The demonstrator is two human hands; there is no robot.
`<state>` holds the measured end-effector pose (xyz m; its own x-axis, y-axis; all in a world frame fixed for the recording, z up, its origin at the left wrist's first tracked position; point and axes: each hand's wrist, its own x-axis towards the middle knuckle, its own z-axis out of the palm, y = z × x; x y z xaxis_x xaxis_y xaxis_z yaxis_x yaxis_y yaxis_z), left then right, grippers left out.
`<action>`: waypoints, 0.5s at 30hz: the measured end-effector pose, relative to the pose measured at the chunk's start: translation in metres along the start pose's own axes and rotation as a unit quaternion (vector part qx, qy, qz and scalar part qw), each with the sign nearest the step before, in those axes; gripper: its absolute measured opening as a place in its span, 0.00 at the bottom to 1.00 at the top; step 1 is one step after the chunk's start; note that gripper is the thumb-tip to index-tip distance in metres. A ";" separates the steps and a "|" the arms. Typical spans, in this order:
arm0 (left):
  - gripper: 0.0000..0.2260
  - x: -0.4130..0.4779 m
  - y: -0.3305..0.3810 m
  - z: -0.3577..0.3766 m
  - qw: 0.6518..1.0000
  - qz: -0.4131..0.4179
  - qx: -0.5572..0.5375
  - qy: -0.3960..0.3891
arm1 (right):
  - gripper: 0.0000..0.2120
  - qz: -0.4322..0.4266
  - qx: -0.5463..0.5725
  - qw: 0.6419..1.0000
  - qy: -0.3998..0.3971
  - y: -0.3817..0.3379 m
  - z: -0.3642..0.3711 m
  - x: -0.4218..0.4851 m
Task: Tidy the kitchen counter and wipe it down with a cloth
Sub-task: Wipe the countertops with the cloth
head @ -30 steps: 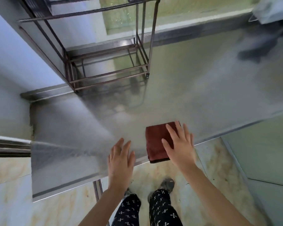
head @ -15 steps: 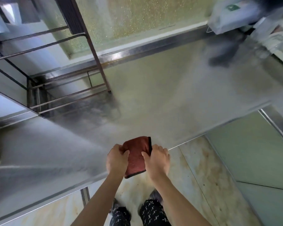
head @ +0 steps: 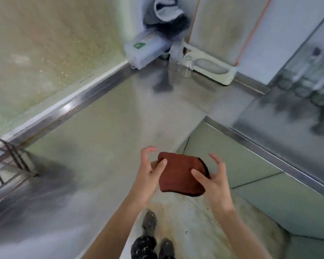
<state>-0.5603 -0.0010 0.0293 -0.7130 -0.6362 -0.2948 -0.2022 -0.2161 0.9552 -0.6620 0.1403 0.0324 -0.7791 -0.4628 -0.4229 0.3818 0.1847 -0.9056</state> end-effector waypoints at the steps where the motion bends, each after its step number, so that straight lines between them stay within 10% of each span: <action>1: 0.10 0.012 0.010 0.016 0.998 0.021 0.029 -0.042 | 0.25 -0.016 0.028 0.999 0.022 -0.009 -0.014 0.001; 4: 0.15 0.045 0.029 0.069 0.955 0.092 0.219 -0.179 | 0.17 -0.061 0.066 0.993 0.077 -0.032 -0.055 0.001; 7: 0.23 0.068 0.039 0.135 0.833 0.230 0.453 -0.218 | 0.16 -0.079 0.077 0.983 0.149 -0.046 -0.103 -0.004; 15: 0.22 0.051 0.067 0.312 0.768 0.310 0.304 -0.471 | 0.21 -0.121 0.101 0.905 0.395 -0.053 -0.227 -0.062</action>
<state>-0.8195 0.1834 0.0863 -0.9100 0.4033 0.0962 0.2997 0.4795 0.8247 -0.7467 0.3566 0.0993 -0.9341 0.3103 -0.1766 0.1735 -0.0379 -0.9841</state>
